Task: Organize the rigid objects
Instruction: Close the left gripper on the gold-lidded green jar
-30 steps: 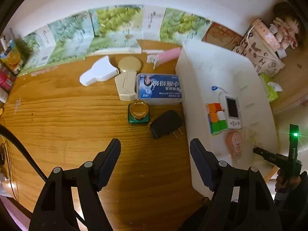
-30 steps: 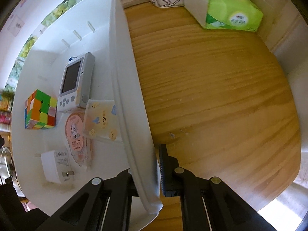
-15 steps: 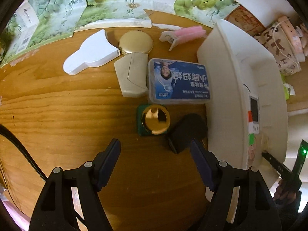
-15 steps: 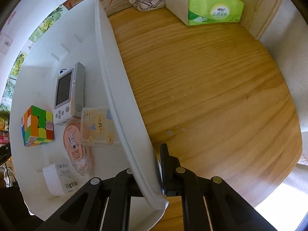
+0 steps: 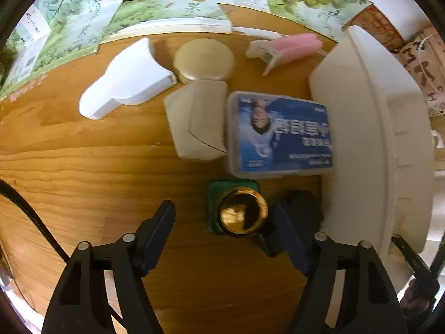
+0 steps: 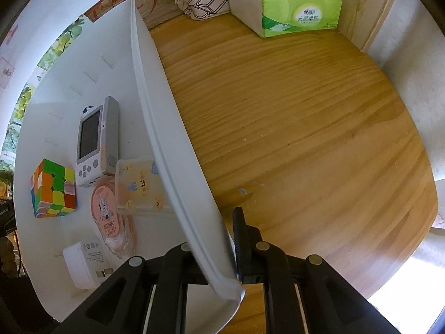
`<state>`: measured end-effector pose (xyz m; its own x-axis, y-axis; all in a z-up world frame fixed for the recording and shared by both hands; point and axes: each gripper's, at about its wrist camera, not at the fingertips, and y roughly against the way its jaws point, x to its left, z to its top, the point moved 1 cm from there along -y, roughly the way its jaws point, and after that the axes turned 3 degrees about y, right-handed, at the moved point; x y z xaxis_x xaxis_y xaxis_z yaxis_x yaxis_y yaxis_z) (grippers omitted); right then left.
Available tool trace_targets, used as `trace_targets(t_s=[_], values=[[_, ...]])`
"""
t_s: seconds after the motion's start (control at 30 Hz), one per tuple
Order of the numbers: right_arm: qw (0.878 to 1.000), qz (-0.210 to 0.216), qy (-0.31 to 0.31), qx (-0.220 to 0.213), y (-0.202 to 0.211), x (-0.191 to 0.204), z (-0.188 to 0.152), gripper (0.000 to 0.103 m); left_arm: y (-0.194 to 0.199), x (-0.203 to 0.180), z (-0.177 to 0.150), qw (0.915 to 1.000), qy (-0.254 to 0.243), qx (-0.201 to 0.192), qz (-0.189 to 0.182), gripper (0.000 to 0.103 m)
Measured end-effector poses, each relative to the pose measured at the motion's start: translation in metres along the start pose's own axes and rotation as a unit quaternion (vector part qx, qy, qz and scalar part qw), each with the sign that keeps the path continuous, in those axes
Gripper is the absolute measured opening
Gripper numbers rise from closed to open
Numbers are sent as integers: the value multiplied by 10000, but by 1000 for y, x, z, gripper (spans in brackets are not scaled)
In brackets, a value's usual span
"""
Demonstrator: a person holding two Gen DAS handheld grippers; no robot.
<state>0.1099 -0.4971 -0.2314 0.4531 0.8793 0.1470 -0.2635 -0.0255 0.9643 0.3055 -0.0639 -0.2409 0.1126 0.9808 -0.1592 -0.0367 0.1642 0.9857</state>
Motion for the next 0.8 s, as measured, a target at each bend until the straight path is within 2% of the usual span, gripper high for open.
trace_targets(t_s=[0.07, 0.3, 0.8], values=[[10000, 20, -11, 18, 0, 0, 0, 12, -3, 2, 3, 10000, 60, 55, -7, 63], [9999, 2, 21, 119, -3, 1, 7, 11, -4, -1, 7, 9999, 39, 54, -91, 45], [9985, -79, 410, 347, -8, 17, 25, 11, 5, 9, -12, 9988, 482, 63, -68, 45]])
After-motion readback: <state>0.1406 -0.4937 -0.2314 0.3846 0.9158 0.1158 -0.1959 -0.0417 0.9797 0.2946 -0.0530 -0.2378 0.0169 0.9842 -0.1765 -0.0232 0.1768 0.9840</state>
